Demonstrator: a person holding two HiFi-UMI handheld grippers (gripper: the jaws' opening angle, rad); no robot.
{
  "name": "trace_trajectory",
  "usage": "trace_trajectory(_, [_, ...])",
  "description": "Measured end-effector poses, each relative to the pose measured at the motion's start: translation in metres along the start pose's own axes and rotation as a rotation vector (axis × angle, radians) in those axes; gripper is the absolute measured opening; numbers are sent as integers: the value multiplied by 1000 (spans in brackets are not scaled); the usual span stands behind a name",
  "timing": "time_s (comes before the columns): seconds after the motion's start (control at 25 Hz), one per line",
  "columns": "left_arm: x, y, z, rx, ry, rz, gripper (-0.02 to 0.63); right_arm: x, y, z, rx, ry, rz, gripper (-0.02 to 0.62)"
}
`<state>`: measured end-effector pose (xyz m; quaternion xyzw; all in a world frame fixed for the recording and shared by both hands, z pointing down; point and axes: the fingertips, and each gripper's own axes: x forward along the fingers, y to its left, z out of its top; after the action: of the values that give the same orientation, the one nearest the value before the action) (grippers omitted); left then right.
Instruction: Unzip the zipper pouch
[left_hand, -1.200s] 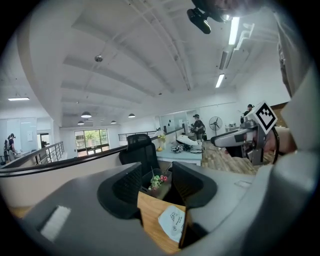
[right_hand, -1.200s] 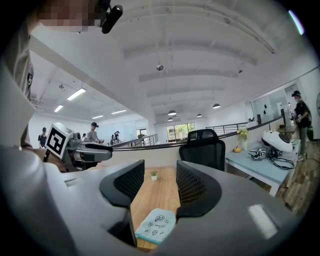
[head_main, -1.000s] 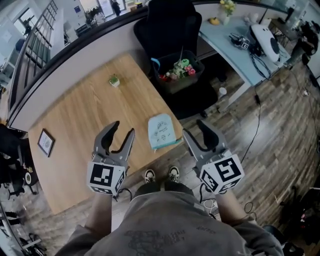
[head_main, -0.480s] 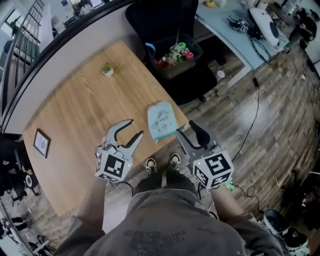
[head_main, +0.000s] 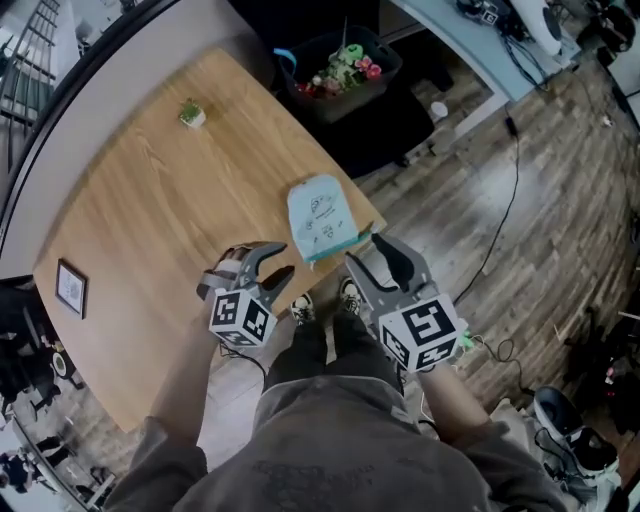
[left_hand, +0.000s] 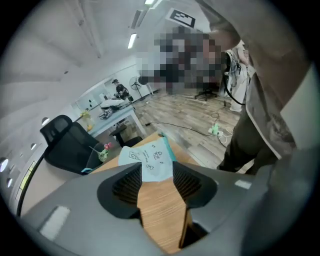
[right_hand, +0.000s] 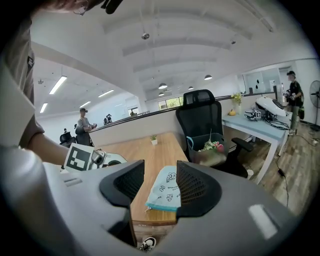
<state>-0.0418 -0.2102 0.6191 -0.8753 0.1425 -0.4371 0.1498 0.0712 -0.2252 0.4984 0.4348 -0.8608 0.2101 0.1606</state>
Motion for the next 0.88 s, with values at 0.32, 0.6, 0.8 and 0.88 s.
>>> trace_trajectory(0.32, [55, -37, -27, 196, 62, -161, 196, 14, -6, -18, 26, 2, -1, 186])
trace_trajectory(0.6, [75, -53, -27, 179, 38, -280, 195, 14, -18, -25, 56, -9, -22, 184])
trace_trajectory(0.8, [84, -57, -34, 133, 74, -326, 183, 13, -19, -33, 59, 6, -28, 184])
trace_trajectory(0.88, [86, -57, -36, 104, 81, -349, 175, 14, -20, -33, 57, 5, -31, 184])
